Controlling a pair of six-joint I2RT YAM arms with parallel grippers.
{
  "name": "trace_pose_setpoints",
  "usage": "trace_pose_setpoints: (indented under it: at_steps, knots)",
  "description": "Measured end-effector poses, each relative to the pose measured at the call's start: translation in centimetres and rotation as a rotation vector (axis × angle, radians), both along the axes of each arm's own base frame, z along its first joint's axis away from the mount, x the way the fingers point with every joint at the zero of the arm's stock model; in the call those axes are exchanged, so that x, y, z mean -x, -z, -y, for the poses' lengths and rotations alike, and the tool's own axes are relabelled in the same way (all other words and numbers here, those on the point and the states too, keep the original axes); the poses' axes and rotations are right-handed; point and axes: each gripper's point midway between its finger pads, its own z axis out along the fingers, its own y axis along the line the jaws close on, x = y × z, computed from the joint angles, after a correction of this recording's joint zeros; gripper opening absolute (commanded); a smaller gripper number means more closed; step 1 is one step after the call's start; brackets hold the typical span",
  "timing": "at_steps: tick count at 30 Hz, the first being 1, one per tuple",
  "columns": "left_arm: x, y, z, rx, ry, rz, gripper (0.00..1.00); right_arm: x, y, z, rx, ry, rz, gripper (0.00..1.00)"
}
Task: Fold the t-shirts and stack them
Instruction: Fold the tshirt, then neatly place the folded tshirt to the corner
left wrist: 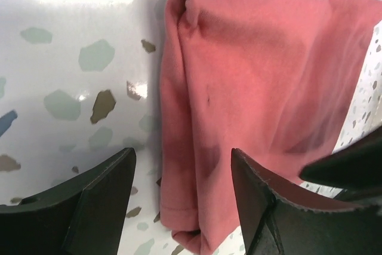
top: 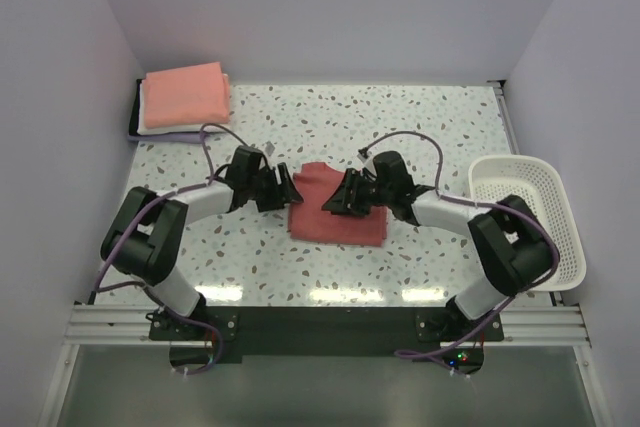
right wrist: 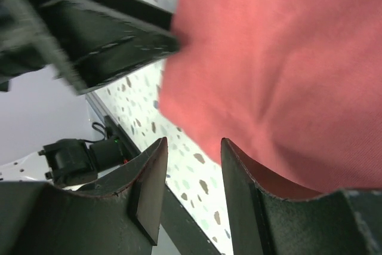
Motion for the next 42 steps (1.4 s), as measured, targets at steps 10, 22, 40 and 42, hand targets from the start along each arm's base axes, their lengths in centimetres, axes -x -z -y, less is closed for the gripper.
trace_pose_setpoints:
  at_steps: [10,22,40,42]
  knots:
    - [-1.8,0.3,1.3,-0.002,0.023,-0.011,0.62,-1.2,-8.8,2.0,0.021,0.058,0.25,0.47]
    - [-2.9,1.5,3.8,-0.09,0.04,0.019,0.1,-0.5,-8.5,4.1,0.108,0.074,0.257,0.47]
    - [-10.0,0.0,-2.0,-0.62,-0.15,0.113,0.0,0.8,-8.8,5.5,0.164,0.058,0.279,0.47]
    - [-11.9,-0.9,-3.5,-0.73,-0.179,0.149,0.0,0.9,-8.8,5.7,0.173,0.054,0.281,0.47]
